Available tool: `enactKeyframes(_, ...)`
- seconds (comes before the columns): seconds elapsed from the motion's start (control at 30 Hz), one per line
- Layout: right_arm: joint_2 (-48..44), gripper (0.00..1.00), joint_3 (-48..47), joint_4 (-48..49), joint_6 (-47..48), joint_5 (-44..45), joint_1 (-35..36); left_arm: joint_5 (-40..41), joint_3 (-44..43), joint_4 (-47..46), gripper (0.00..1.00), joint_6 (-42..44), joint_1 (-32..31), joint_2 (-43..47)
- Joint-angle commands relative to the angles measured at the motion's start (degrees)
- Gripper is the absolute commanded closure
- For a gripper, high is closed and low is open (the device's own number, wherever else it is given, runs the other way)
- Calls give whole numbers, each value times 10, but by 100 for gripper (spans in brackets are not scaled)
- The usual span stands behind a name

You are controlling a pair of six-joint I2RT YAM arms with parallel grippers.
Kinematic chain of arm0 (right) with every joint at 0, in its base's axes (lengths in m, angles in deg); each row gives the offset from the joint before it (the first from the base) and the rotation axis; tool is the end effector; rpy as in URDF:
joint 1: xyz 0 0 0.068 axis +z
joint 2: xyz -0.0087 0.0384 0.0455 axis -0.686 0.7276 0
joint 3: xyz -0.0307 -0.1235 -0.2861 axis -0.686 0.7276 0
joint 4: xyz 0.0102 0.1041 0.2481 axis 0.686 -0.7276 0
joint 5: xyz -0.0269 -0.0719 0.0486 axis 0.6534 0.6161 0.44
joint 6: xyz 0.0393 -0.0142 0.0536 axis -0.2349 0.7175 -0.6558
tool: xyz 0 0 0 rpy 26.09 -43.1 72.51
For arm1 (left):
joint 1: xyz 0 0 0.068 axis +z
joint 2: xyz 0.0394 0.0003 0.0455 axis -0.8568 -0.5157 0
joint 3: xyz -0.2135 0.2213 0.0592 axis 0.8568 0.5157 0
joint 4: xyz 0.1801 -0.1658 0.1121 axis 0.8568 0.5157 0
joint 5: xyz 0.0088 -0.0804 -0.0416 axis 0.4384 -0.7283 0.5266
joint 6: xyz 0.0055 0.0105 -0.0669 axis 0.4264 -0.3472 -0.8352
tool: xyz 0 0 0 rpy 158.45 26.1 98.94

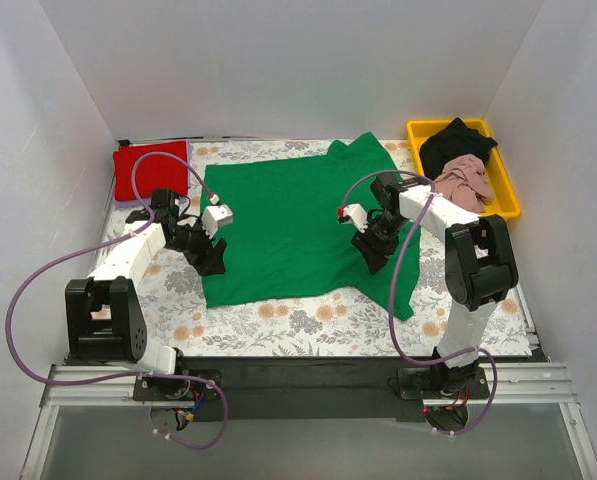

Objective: Fold and stack the t-shirts
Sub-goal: Flatten the tshirt out

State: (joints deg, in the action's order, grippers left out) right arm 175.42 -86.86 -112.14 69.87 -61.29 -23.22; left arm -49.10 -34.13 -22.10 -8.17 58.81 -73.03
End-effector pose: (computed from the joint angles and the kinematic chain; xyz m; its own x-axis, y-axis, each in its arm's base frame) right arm 0.3376 0.1416 0.2094 -0.4783 -0.8344 -0.2741 -0.8779 0.4460 0.1743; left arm 0.2726 -0.0346 0.2443 -0.9115 0.1647 -0.3769 0.3589 0.7662 -0.5330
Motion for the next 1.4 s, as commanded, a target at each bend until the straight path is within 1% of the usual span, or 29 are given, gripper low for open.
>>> enactKeyframes(0.0,11,48,-29,3,-10,-27,4,-4,5,-14,35,-3,1,26)
enactKeyframes(0.27,37,48,-22,10,-4,-25,6,-2,4,-19,32,0,1,21)
enactKeyframes(0.37,40,52,-25,9,-3,-31,8,-3,4,-18,32,4,1,24)
enactKeyframes(0.4,39,61,-24,7,-4,-37,10,-2,5,-18,32,5,1,26)
enactKeyframes(0.47,28,75,-16,2,3,-41,16,0,7,-18,32,9,1,27)
enactKeyframes(0.5,23,89,-12,0,5,-43,23,0,9,-20,32,11,1,31)
enactKeyframes(0.53,16,94,-8,-4,8,-44,27,2,10,-19,32,11,1,32)
enactKeyframes(0.6,-9,98,3,-18,13,-42,41,3,12,-22,32,11,1,34)
enactKeyframes(0.7,-47,99,21,-33,19,-32,62,4,20,-22,32,11,1,37)
enactKeyframes(0.87,-82,99,54,-51,21,-20,100,1,18,-22,32,12,1,35)
enactKeyframes(0.97,-91,99,92,-57,29,-25,150,-2,12,-17,33,12,1,31)
enactKeyframes(1.0,-92,99,99,-59,31,-29,181,-3,10,-16,33,12,1,29)
enactKeyframes(1.07,-95,99,113,-69,40,-34,221,0,5,-9,33,11,1,23)
enactKeyframes(1.1,-97,94,113,-73,47,-36,227,4,3,-7,33,8,1,19)
enactKeyframes(1.17,-105,73,92,-95,54,-57,224,11,-6,-1,33,-2,1,8)
enactKeyframes(1.2,-109,56,81,-100,55,-62,219,16,-9,-1,33,-11,1,3)
enactKeyframes(1.23,-114,49,69,-106,60,-68,212,24,-13,-1,33,-19,1,-4)
enactKeyframes(1.27,-121,47,38,-112,61,-77,189,27,-23,4,33,-33,1,-17)
enactKeyframes(1.33,-121,47,6,-115,59,-84,158,33,-34,2,34,-52,1,-32)
enactKeyframes(1.37,-111,48,-6,-115,55,-85,140,43,-38,-13,35,-80,1,-39)
